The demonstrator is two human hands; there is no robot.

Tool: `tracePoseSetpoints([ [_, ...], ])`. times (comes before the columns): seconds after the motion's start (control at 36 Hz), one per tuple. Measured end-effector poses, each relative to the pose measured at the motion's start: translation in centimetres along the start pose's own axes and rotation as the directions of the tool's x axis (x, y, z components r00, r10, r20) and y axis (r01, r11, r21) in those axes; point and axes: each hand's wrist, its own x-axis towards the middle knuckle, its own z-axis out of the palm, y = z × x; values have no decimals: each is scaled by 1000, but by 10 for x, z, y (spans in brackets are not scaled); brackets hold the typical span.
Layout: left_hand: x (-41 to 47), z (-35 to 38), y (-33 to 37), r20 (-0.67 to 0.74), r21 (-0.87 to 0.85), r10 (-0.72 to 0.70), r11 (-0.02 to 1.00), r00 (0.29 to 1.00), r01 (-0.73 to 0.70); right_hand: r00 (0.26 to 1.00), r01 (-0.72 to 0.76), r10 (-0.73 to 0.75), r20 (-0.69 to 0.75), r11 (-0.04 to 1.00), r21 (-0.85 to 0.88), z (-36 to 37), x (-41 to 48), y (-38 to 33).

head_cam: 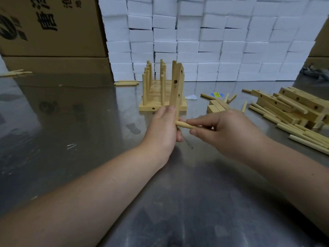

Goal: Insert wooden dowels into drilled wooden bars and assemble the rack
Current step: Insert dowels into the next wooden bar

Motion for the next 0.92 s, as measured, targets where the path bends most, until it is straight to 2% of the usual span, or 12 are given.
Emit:
tracePoseSetpoints([
  [0.08,-1,0,0,10,-2,12,1000,1000,-12,999,13,-11,34,998,-58,0,0,0],
  [0.36,-6,1,1,73,95,42,994,996,-49,994,107,-108,4,975,-197,-5,-1,-4],
  [0.53,-7,2,2,82,104,19,994,996,-27,992,126,-130,-4,972,-200,-2,-2,-7],
  [0.69,-6,2,1,71,62,74,995,995,-78,997,72,-73,-13,996,-55,0,-3,-6],
  [0.92,-6,3,-1,58,93,159,982,986,-164,999,-48,42,25,943,330,5,-3,-11],
])
